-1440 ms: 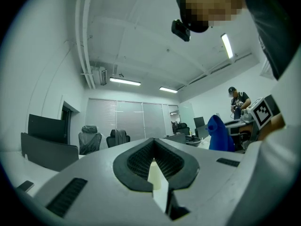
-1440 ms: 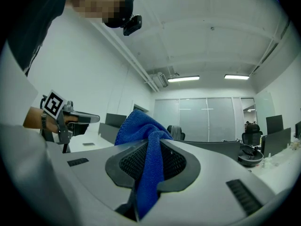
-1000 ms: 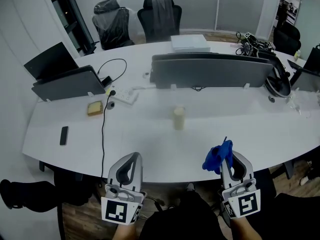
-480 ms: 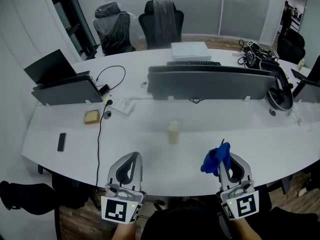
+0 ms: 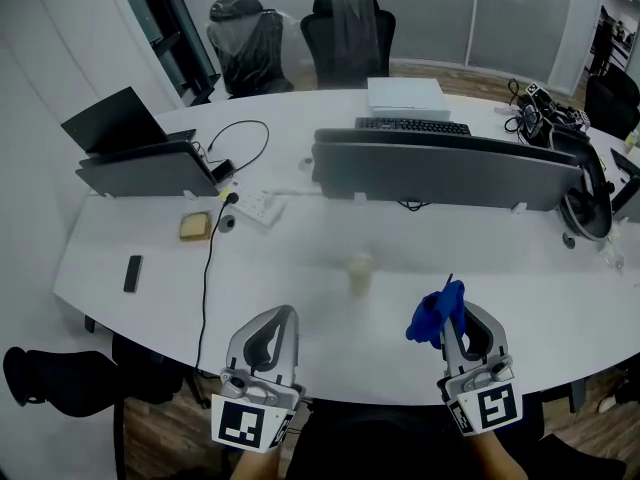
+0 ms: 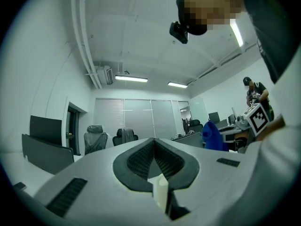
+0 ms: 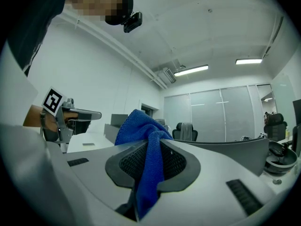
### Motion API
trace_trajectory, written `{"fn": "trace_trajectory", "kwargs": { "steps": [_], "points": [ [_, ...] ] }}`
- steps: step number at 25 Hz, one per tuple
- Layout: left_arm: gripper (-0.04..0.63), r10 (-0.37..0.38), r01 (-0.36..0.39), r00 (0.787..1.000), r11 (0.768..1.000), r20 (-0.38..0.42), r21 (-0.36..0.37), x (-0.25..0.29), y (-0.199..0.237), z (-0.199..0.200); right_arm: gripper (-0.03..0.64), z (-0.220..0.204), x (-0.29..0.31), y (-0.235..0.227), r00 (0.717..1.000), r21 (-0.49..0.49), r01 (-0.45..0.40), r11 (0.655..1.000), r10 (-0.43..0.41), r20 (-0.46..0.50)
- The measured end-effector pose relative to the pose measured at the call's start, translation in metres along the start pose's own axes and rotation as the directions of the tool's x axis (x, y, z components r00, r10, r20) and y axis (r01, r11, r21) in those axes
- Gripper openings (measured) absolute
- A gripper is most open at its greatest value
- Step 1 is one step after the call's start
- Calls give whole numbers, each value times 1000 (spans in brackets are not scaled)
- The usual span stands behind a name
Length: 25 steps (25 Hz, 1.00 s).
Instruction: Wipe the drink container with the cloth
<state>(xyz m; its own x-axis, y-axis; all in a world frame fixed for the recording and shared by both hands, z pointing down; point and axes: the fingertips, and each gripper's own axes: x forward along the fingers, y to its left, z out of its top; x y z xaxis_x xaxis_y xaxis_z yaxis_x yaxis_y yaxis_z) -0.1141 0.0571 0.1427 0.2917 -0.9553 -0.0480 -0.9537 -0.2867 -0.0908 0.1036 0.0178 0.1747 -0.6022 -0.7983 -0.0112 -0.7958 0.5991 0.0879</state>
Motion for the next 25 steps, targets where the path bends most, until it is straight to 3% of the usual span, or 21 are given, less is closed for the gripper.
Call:
{"fn": "trace_trajectory", "kwargs": {
  "steps": [6, 11, 12, 13, 15, 18, 25],
  "points": [
    [5, -64, 64, 998, 998, -21, 0, 32, -1, -16, 51, -13, 26, -7, 1000, 23, 4, 1000, -4, -21],
    [6, -178, 177, 979, 984, -103, -18, 62, -10, -46, 51, -35, 48, -15, 997, 52, 20, 998, -17, -73],
    [32, -203, 202, 972, 979, -116, -24, 68, -13, -52, 51, -39, 53, -15, 996, 60, 20, 998, -15, -84],
    [123, -232, 230, 965, 973, -125, -31, 73, -17, -59, 51, -42, 57, -16, 996, 63, 21, 998, -15, -92],
    [212, -286, 285, 947, 958, -146, -32, 83, -27, -71, 51, -45, 63, -17, 995, 60, 19, 998, -13, -100],
    [261, -322, 334, 926, 942, -198, 27, 93, -39, -91, 51, -56, 73, -13, 993, 78, 3, 997, 6, -116],
    [328, -293, 309, 928, 950, -229, 38, 126, -53, -132, 51, -93, 86, -13, 982, 112, -43, 993, 63, -180]
  ]
}}
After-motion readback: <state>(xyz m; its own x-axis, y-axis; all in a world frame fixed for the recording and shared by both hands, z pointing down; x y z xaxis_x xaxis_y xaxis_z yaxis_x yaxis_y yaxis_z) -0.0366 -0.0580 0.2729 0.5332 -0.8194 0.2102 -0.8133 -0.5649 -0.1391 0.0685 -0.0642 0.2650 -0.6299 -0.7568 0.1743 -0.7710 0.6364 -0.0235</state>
